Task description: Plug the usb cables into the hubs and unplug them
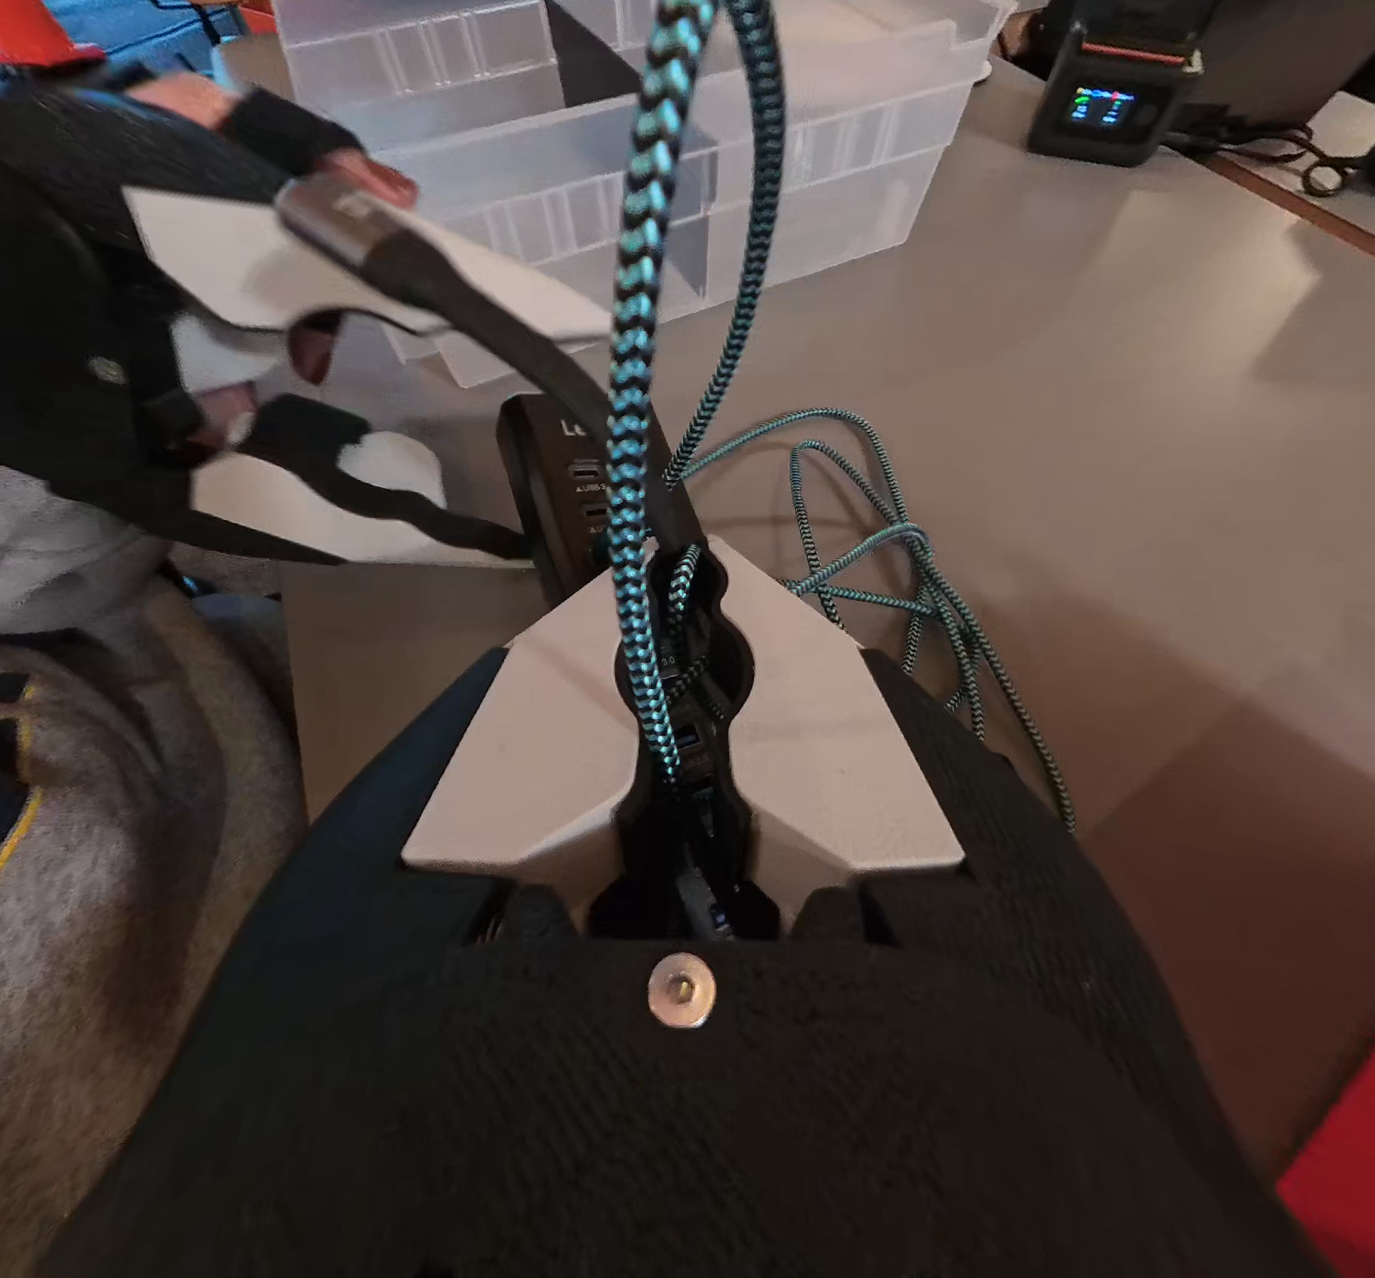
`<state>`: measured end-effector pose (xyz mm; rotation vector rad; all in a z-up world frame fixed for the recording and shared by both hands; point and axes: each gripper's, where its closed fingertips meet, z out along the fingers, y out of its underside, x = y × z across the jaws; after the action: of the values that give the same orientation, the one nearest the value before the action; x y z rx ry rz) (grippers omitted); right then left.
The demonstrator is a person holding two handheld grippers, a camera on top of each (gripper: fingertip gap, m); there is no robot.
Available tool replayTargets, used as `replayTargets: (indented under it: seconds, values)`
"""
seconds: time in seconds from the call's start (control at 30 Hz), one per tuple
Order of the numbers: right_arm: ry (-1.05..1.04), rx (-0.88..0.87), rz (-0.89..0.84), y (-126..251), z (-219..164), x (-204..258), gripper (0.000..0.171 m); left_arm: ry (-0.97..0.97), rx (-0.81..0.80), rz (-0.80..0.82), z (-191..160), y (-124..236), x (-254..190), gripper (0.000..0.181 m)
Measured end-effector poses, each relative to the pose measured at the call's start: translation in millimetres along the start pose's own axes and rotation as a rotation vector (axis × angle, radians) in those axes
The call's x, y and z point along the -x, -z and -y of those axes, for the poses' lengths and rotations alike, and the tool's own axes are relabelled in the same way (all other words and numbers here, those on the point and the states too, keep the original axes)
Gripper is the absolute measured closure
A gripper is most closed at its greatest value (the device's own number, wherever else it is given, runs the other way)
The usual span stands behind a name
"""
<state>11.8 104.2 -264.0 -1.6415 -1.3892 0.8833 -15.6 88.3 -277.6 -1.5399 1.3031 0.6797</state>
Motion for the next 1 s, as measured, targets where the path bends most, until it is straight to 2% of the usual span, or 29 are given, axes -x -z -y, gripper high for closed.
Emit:
replayTargets:
  seconds: [0.03, 0.17, 0.27, 0.37, 0.43, 0.53, 0.6, 0.63, 0.7, 0.77, 0.83, 0.9, 1.0]
  values:
    - [0.004, -0.001, 0.012, -0.1, 0.2, 1.9, 0.167, -0.026, 0.036, -0.015, -3.7, -6.1, -4.0, 0.107]
    - [0.026, -0.001, 0.021, -0.7, 0.7, 4.8, 0.167, -0.105, 0.051, 0.002, -2.5, -20.3, -8.1, 0.146]
    - [0.040, 0.003, -0.030, -1.7, -0.2, -1.3, 0.167, -0.185, 0.097, 0.059, -4.6, -28.2, -5.4, 0.151]
    - [0.016, -0.066, -0.190, 2.8, 10.2, -19.8, 0.155, -0.210, 0.197, 0.085, -12.7, -36.2, -6.6, 0.154]
    - [0.022, -0.148, -0.329, 15.4, 25.1, -32.8, 0.146, -0.157, 0.253, 0.071, -18.1, -42.4, -10.4, 0.154]
    - [0.144, -0.250, -0.531, 45.2, 50.3, -42.4, 0.132, -0.061, 0.341, 0.053, -28.6, -49.1, -13.7, 0.155]
    - [0.226, -0.294, -0.595, 61.3, 66.5, -36.2, 0.140, -0.024, 0.383, 0.052, -32.5, -51.1, -12.1, 0.155]
    - [0.258, -0.283, -0.574, 63.0, 71.4, -28.2, 0.150, -0.008, 0.398, 0.051, -33.4, -52.2, -11.7, 0.155]
    - [0.250, -0.170, -0.441, 53.2, 68.2, -9.1, 0.156, 0.002, 0.415, 0.054, -33.2, -54.0, -11.3, 0.155]
    - [0.133, 0.039, -0.320, 41.0, 44.5, 0.0, 0.161, 0.003, 0.424, 0.067, -32.9, -55.3, -11.1, 0.155]
    - [0.064, 0.171, -0.299, 35.7, 21.1, -5.7, 0.167, -0.005, 0.429, 0.077, -32.6, -55.4, -11.3, 0.155]
    - [0.003, 0.215, -0.276, 27.8, 2.5, -14.4, 0.169, -0.011, 0.430, 0.086, -31.9, -54.9, -11.4, 0.155]
    - [-0.110, 0.255, -0.225, 11.1, -22.7, -22.8, 0.164, -0.016, 0.431, 0.103, -29.3, -53.4, -12.7, 0.155]
